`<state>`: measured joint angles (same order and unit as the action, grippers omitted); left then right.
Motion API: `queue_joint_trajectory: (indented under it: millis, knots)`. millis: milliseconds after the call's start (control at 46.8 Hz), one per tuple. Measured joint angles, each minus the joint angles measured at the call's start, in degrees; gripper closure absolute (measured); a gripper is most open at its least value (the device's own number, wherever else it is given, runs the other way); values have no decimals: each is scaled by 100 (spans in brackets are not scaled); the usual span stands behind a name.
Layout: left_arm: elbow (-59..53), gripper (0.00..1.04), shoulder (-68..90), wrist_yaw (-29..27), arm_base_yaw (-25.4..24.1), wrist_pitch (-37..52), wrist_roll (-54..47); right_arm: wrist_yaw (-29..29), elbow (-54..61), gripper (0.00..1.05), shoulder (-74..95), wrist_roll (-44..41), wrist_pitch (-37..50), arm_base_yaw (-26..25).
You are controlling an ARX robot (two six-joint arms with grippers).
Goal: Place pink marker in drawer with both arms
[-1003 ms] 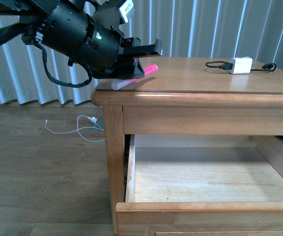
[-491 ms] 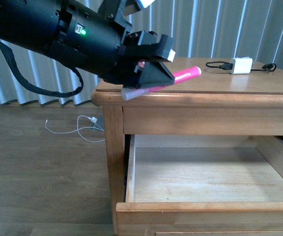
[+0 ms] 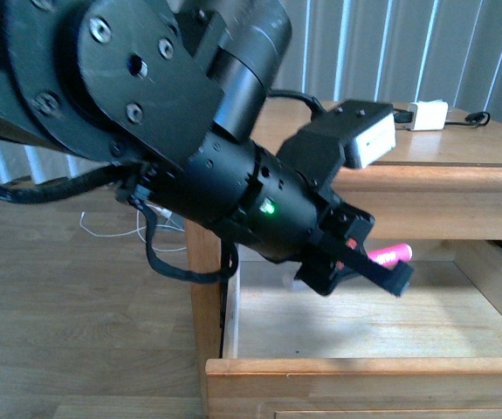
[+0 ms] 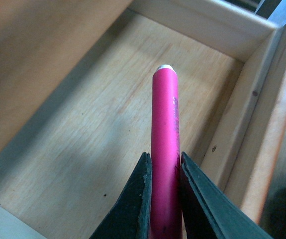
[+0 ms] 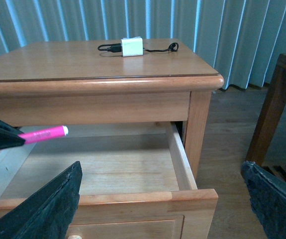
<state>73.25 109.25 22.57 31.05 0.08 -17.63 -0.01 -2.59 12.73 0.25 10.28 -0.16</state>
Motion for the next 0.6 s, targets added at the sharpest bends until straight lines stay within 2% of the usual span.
queue_joint_trajectory:
  millis: [278,534,598]
  knots:
    - [361,91,610,-356,236,-50,-101,0,0,9,0,0,0,0]
    - [531,91,1128,-798,232,-87,-111,0,0,9,0,0,0,0]
    - [544,79,1189,-868,203,-63,-87,0,0,9,0,0,0,0]
